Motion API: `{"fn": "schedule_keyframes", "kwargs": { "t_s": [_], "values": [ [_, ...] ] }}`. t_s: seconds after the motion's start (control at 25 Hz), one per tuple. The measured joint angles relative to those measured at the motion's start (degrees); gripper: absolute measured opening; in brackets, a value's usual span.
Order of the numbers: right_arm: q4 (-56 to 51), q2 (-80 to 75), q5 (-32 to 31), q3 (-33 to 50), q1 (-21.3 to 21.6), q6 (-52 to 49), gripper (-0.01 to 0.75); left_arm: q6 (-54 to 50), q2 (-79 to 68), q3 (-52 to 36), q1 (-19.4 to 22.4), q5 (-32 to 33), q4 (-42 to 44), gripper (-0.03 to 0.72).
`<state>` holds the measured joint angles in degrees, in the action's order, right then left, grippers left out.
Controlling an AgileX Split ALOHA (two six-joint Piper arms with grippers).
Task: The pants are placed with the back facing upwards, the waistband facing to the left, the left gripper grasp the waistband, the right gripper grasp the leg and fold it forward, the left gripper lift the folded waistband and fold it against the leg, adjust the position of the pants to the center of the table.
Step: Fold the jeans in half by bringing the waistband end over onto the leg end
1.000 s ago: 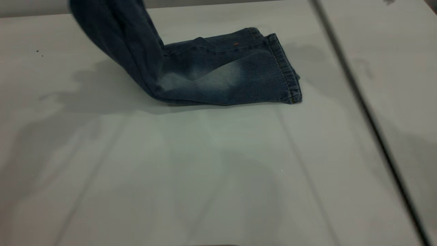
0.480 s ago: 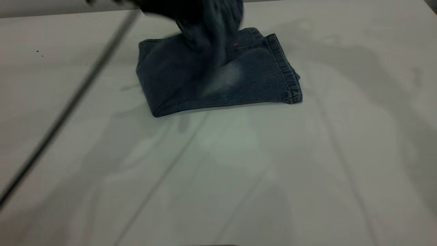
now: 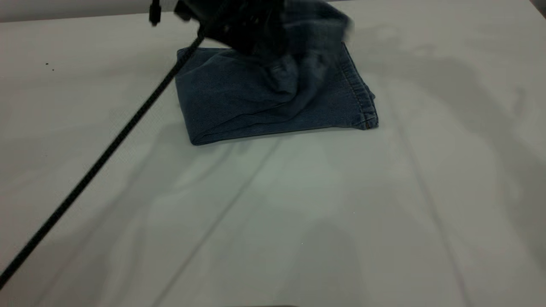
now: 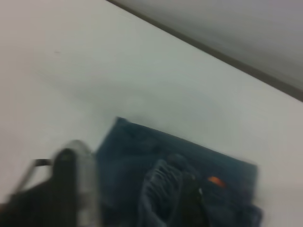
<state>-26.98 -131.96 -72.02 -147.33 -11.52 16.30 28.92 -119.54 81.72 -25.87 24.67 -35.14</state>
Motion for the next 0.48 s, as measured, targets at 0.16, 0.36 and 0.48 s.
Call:
{"fn": "schedule_keyframes", "kwargs": {
  "t_s": [0.16, 0.36, 0.48],
  "values": [
    [2.4, 0.0, 0.0, 0.0, 0.0, -1.3, 0.467, -0.2, 5.7, 1.2, 0.1, 4.2, 7.5, 0.592],
    [4.1, -1.2, -0.1, 0.0, -0.4, -5.8, 0.467, -9.3, 16.0, 1.2, 3.6, 8.0, 21.9, 0.58],
    [4.1, -4.6, 0.2, -0.1, -2.8, -7.4, 0.467, -15.5, 22.7, 1.2, 6.9, 8.7, 27.7, 0.58]
  ]
}}
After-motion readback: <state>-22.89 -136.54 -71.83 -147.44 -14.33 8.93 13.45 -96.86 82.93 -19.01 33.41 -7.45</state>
